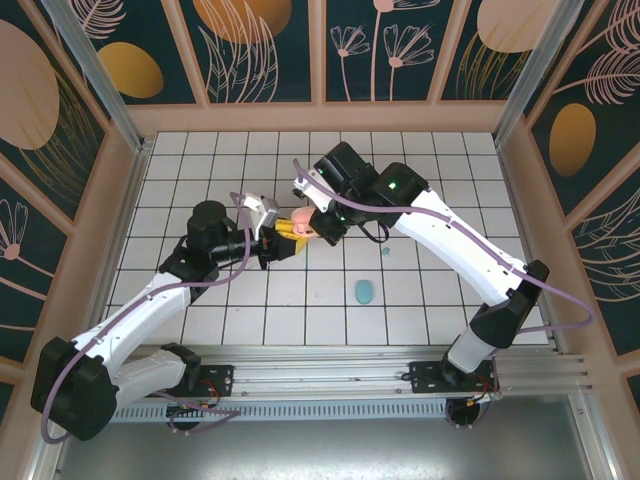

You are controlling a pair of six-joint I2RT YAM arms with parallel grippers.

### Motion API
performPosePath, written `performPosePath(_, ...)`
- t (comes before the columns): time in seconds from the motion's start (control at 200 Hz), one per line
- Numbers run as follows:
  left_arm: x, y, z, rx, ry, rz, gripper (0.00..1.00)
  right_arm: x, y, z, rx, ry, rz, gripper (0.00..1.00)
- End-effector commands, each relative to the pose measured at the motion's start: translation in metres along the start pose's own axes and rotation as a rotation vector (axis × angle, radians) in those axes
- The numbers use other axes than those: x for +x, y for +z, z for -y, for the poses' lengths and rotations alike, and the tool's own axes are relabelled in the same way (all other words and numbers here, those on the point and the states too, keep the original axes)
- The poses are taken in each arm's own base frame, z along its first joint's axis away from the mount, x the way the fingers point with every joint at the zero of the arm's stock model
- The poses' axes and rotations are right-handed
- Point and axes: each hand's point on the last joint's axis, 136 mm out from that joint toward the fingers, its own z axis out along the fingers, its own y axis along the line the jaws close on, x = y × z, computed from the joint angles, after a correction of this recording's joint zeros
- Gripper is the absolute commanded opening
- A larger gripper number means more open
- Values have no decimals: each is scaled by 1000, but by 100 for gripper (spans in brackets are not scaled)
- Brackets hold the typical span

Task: Insert the wireless bluetooth earbuds into the charging case

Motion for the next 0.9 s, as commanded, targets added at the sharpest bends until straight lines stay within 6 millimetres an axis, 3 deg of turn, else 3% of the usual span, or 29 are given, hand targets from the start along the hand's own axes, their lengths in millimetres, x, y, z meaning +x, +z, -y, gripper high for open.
performPosePath(0.0,-12,0,-2,-14,39,17,0,8,-2,-10,-36,-33,-41,1)
performPosePath(0.17,-11,1,-2,-6,37,14,0,10,3,-13,-56,-39,-54,1)
performPosePath(0.37,-13,1,0,-3,41,16,0,12,14,-22,-112,-38,-79,9)
performPosePath(0.535,-12,0,-1,-7,42,17,0,7,12,-28,-145,-24,-63,23)
performPosePath(0.896,-12,-1,0,-8,49,23,0,-4,4,-23,-172,51,-12,34)
